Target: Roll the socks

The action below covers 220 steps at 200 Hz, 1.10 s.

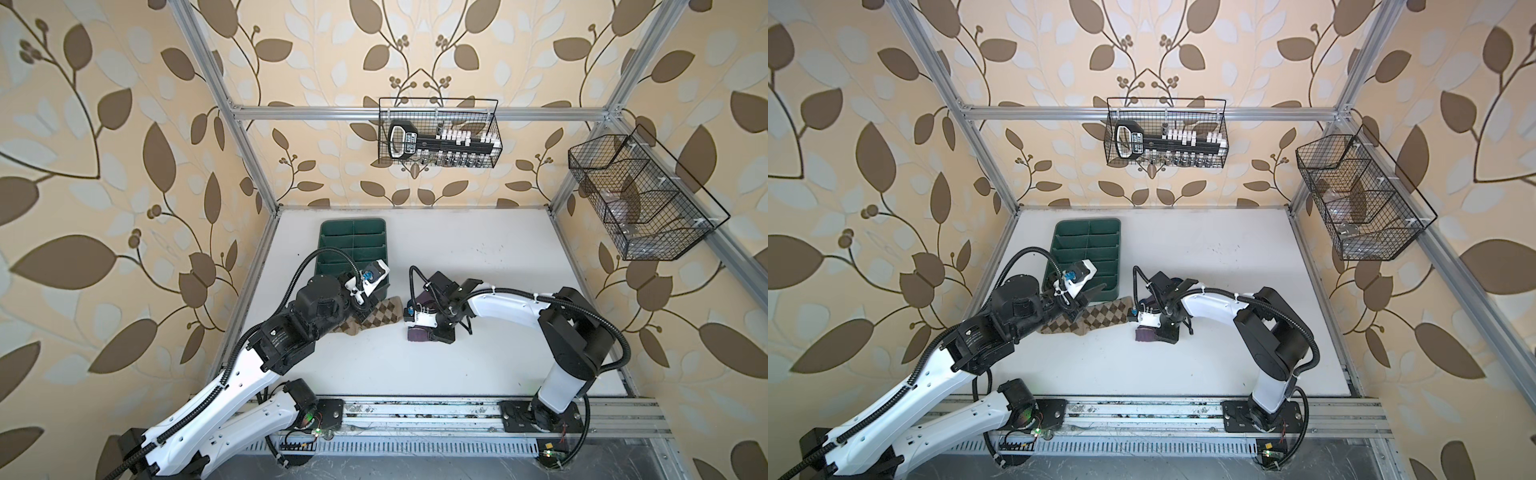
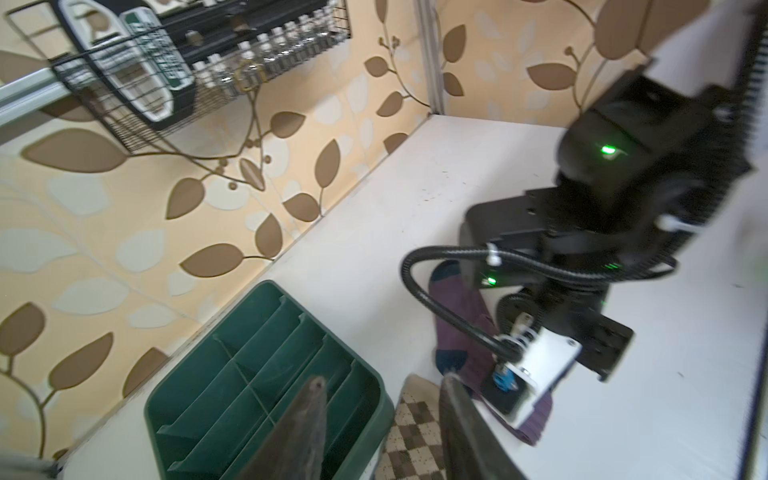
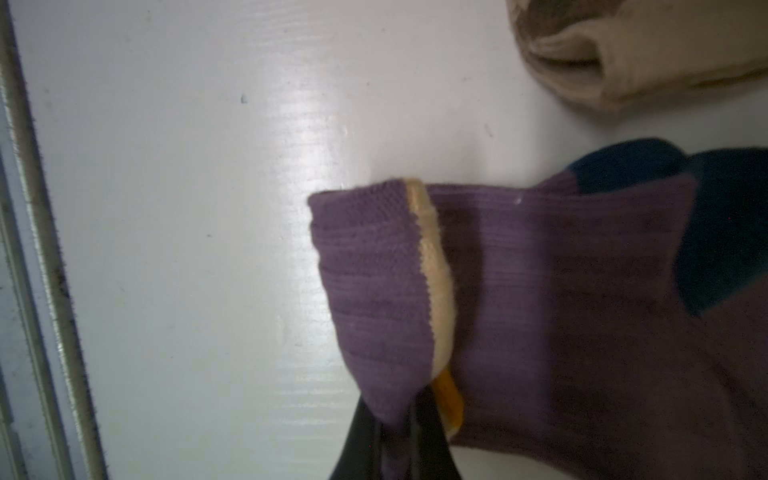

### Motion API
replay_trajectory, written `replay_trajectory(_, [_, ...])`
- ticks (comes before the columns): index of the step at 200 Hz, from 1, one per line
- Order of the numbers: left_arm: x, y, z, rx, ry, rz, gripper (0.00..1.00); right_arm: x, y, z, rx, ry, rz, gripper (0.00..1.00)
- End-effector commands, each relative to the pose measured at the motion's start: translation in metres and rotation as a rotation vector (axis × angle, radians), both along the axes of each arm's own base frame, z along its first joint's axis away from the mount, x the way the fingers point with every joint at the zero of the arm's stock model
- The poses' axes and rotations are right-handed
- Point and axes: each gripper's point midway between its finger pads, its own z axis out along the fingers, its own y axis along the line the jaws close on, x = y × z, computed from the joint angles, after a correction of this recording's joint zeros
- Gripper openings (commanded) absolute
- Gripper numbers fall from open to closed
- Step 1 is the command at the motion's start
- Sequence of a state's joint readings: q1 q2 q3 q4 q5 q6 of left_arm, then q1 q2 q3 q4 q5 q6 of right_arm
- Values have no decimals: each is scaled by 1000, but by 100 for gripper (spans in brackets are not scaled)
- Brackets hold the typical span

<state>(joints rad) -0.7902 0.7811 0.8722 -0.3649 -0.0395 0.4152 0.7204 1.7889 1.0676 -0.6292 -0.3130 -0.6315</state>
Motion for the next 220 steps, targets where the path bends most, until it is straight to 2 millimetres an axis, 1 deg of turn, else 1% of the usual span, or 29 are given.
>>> replay_trajectory(1, [-23, -19, -68, 309, 7, -150, 50, -43, -30, -37, -137, 266, -23, 0])
replay_trajectory(18, [-24, -32, -112, 503, -82, -173, 53, -37, -33, -43, -146, 293, -52, 0])
replay_trajectory(29, [-25, -41, -134, 556, -116, -196, 58, -34, -35, -46, -147, 299, -61, 0])
replay_trajectory(51, [-21, -59, -161, 563, -94, -220, 62, -31, -36, -48, -144, 308, -72, 0])
replay_trajectory(77, [-16, -76, -189, 611, -19, -228, 63, -29, -35, -47, -134, 304, -78, 0])
replay_trajectory(102, [-10, -89, -214, 635, 43, -219, 60, -28, -36, -47, -131, 304, -82, 0])
replay_trajectory(109, [-7, -91, -216, 631, 45, -206, 60, -28, -37, -46, -130, 303, -84, 0])
replay_trajectory(111, [-7, -91, -223, 648, 55, -206, 59, -27, -36, -46, -129, 302, -84, 0])
replay_trajectory(114, [-7, -91, -227, 656, 60, -206, 59, -27, -36, -46, -127, 303, -84, 1])
replay_trajectory(125, [-4, -94, -233, 657, 64, -194, 57, -28, -36, -45, -124, 305, -85, 1])
replay_trajectory(139, [-1, -96, -238, 659, 71, -183, 52, -28, -36, -45, -120, 304, -85, 1])
replay_trajectory(150, [-1, -97, -243, 666, 84, -184, 46, -29, -36, -44, -119, 304, -86, 1])
replay_trajectory(160, [-1, -97, -247, 673, 98, -182, 33, -28, -36, -43, -117, 300, -85, 3])
replay_trajectory(169, [-1, -96, -251, 674, 118, -179, 24, -28, -37, -42, -114, 296, -90, 6])
replay_trajectory(177, [-1, -95, -254, 673, 137, -176, 13, -26, -37, -40, -109, 281, -94, 8])
replay_trajectory(191, [-2, -96, -256, 668, 177, -188, 0, -17, -38, -34, -89, 221, -119, 13])
replay_trajectory(210, [-7, -96, -257, 632, 269, -230, 0, -8, -42, -20, -50, 149, -158, 24])
replay_trajectory(220, [-6, -96, -256, 611, 297, -237, 0, -4, -45, -12, -37, 122, -185, 34])
